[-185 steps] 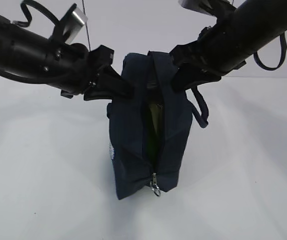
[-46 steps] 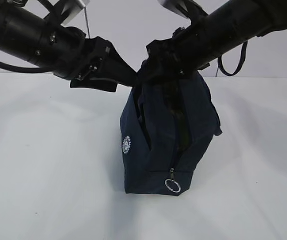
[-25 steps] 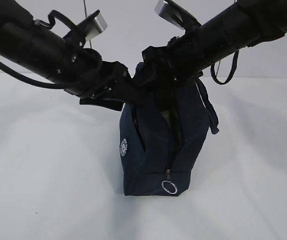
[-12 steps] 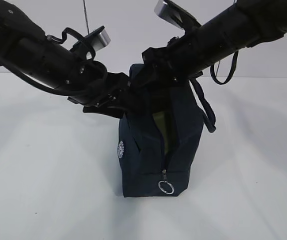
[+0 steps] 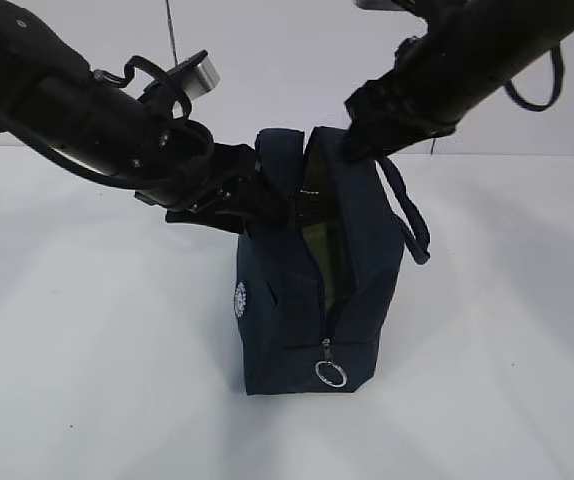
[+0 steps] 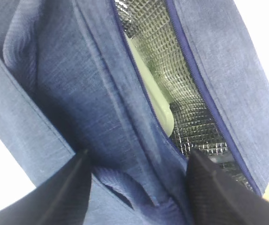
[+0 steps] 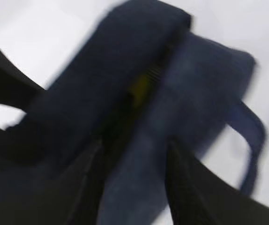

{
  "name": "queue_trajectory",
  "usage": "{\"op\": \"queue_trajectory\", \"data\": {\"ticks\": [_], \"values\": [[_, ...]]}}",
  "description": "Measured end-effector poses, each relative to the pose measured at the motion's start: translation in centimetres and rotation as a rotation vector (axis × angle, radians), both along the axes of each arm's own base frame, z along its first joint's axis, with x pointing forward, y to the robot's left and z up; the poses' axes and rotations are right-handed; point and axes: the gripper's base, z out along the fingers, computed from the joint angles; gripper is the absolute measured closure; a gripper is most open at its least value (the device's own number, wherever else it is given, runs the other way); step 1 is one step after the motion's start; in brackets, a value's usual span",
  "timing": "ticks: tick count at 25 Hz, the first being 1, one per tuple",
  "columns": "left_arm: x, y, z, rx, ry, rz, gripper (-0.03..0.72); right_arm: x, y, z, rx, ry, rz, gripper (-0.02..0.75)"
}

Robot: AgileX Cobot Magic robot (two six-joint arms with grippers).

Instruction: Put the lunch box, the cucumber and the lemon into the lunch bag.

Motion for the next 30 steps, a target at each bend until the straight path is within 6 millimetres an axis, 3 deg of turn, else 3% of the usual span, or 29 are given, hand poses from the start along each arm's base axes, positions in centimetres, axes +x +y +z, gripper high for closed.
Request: {"op": "queue_trajectory", "data": {"ticks": [4,9,17,21,30], "values": [[0.0,0.0,0.0,0.0,-0.001,0.001,0.242,-1.1,-1.4,0.8,-0.11,0.043,-0.052,0.393],[0.0,0.0,0.0,0.0,-0.002,0.002,0.247,-3.6,-2.3,1.0,-0.116,0.069,-0.072,0.393],[0.0,0.0,0.0,0.0,-0.002,0.002,0.251,-12.1,-5.0,-0.4,0.006,-0.031,-0.136,0.393],[0.0,0.0,0.0,0.0,-0.002,0.002,0.253,-15.0,-5.1,-2.3,0.107,-0.025,-0.098,0.393],[0.0,0.0,0.0,0.0,-0.002,0.002,0.254,-17.5,-4.7,-7.3,0.203,-0.068,0.038,0.393]]}}
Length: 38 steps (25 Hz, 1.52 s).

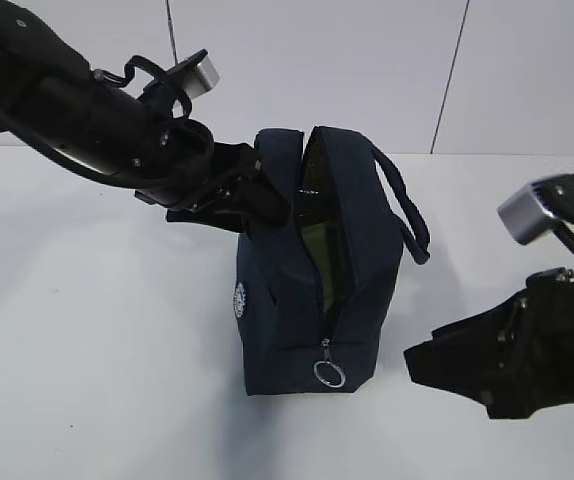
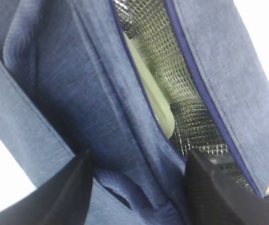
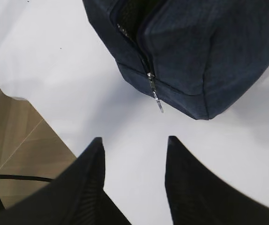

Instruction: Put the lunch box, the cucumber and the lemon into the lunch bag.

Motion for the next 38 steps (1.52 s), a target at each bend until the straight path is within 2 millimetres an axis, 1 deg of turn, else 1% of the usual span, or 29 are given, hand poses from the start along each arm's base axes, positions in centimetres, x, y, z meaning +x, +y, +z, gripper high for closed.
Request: {"op": "queue_trajectory", "data": {"ticks": [4,9,12,14,17,20,25,28,34,38], "values": [[0.0,0.0,0.0,0.0,-0.001,0.002,0.256,-0.1,0.3,-2.0,0.039,-0.032,0.032,0.393],[0.0,0.0,0.0,0.0,-0.001,0.002,0.256,1.3,0.9,-4.6,0.036,-0.039,0.059,0.393],[0.0,0.0,0.0,0.0,-0.001,0.002,0.256,1.7,1.6,-6.3,0.061,-0.011,0.125,0.392],[0.0,0.0,0.0,0.0,-0.001,0.002,0.256,1.8,2.1,-7.1,0.106,0.003,0.172,0.392],[0.0,0.0,0.0,0.0,-0.001,0.002,0.256,2.0,2.5,-8.1,0.124,0.001,0.23,0.392],[0.0,0.0,0.0,0.0,-0.001,0.002,0.256,2.2,2.7,-8.3,0.114,-0.029,0.258,0.393],[0.0,0.0,0.0,0.0,-0.001,0.002,0.256,2.5,2.6,-8.4,0.042,-0.15,0.339,0.392],[0.0,0.0,0.0,0.0,-0.001,0.002,0.256,3.3,2.5,-8.4,-0.019,-0.189,0.332,0.392],[0.0,0.0,0.0,0.0,-0.001,0.002,0.256,5.8,2.9,-7.0,-0.061,-0.27,0.305,0.392],[0.0,0.0,0.0,0.0,-0.001,0.002,0.256,6.3,3.0,-7.5,-0.064,-0.245,0.294,0.392]]}}
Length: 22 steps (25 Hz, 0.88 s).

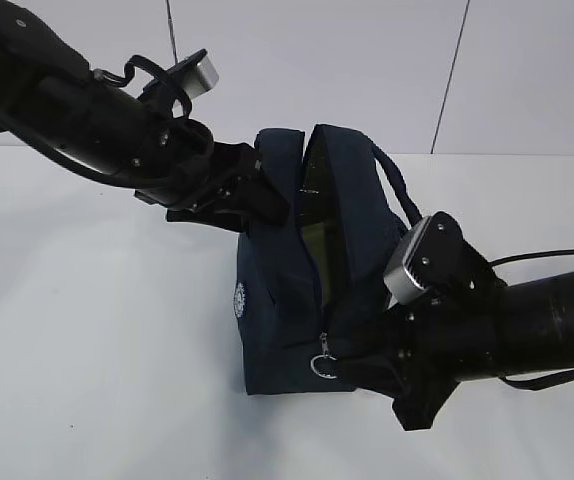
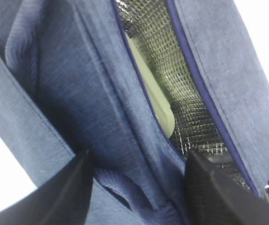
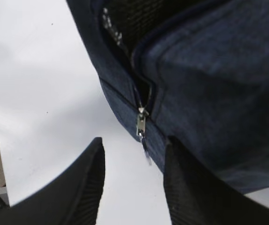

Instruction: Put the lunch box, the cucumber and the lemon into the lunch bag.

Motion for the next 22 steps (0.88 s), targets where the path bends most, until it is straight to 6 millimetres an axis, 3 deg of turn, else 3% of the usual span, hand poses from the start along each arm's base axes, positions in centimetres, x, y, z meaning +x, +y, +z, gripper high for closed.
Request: {"op": "queue_trajectory", "data": {"ticks": [9,22], "values": [[0.0,0.0,0.0,-0.001,0.001,0.001,0.256,0.1,0.1,-1.6,-0.011,0.063,-0.006,0.392],[0.0,-0.1,0.1,-0.012,0.006,0.007,0.256,0.2,0.1,-1.5,-0.008,0.062,-0.006,0.392]]}}
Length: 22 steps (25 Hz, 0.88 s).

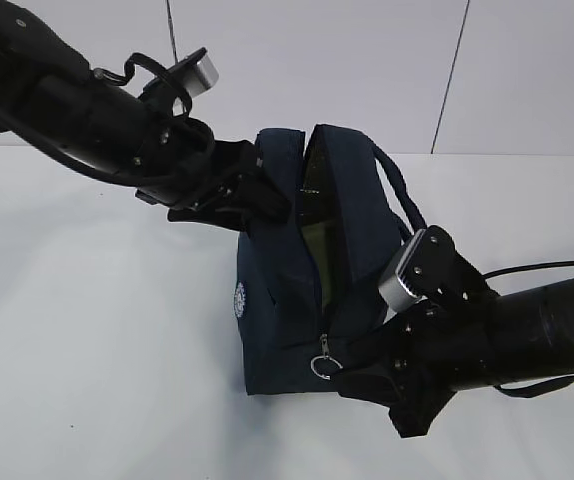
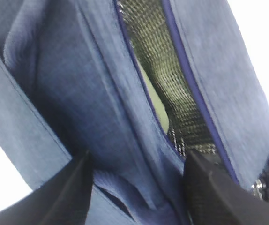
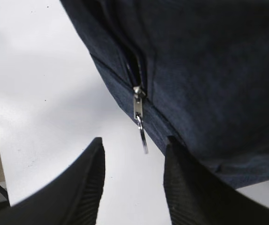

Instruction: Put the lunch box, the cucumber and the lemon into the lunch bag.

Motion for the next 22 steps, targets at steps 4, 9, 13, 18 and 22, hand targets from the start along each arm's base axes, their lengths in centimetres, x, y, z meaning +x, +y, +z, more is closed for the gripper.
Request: {"op": "queue_trajectory", "data": {"ticks": [4,9,13,18,22], "values": [[0.0,0.0,0.0,-0.008,0.004,0.005,0.256,0.3,0.1,0.2,0.004,-0.012,0.0,0.392],[0.0,0.0,0.1,-0.009,0.005,0.006,0.256,1.1,0.3,0.9,0.012,-0.041,-0.003,0.392],[0.0,-0.1,0.1,-0.011,0.007,0.005,0.256,1.1,0.3,0.9,0.011,-0.042,-0.004,0.392],[0.0,-0.1,0.1,-0.011,0.007,0.005,0.256,1.1,0.3,0.9,0.008,-0.04,0.001,0.392],[0.0,-0.1,0.1,-0.011,0.007,0.005,0.26,0.9,0.3,0.7,-0.006,-0.026,0.021,0.392]]}}
